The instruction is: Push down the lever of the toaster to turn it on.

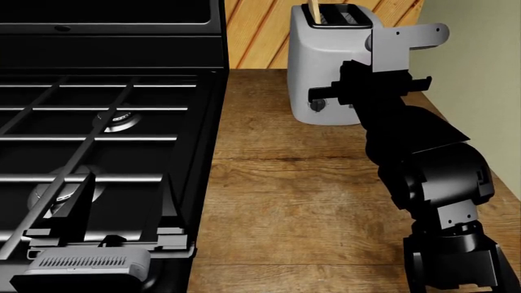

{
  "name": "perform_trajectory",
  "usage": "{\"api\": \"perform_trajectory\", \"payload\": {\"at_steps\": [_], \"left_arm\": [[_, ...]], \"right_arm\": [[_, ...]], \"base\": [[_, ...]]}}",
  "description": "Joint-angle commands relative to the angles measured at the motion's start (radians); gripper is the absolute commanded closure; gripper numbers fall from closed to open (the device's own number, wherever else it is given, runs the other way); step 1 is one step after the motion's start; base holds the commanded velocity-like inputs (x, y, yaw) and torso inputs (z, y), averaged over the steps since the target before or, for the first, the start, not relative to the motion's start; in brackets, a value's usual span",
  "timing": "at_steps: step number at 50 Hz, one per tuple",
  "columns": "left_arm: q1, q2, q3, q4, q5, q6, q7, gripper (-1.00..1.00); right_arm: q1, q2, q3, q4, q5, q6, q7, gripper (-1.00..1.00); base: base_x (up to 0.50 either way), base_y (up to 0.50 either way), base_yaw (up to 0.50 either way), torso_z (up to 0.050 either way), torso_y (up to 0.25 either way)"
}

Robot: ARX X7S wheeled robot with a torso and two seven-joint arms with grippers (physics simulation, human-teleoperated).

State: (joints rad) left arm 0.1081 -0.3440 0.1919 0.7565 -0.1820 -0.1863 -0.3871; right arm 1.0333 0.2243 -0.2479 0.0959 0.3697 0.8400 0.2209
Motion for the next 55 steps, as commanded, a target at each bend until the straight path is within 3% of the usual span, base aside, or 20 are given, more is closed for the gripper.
{"api": "perform_trajectory", "payload": {"at_steps": [1, 55], "left_arm": [[0.007, -0.007, -0.003, -0.032, -0.013, -0.006, -0.006, -1.0], [0.008, -0.024, -0.001, -0.029, -0.024, 0.0, -0.026, -1.0]], "right_arm": [[0.005, 0.003, -0.006, 0.029, -0.003, -0.01, 0.0, 1.0], [0.001, 0.001, -0.051, 0.142, 0.004, -0.043, -0.027, 1.0]], "base": [[0.0, 0.0, 0.0, -0.01, 0.0], [0.0, 0.0, 0.0, -0.001, 0.0]]}}
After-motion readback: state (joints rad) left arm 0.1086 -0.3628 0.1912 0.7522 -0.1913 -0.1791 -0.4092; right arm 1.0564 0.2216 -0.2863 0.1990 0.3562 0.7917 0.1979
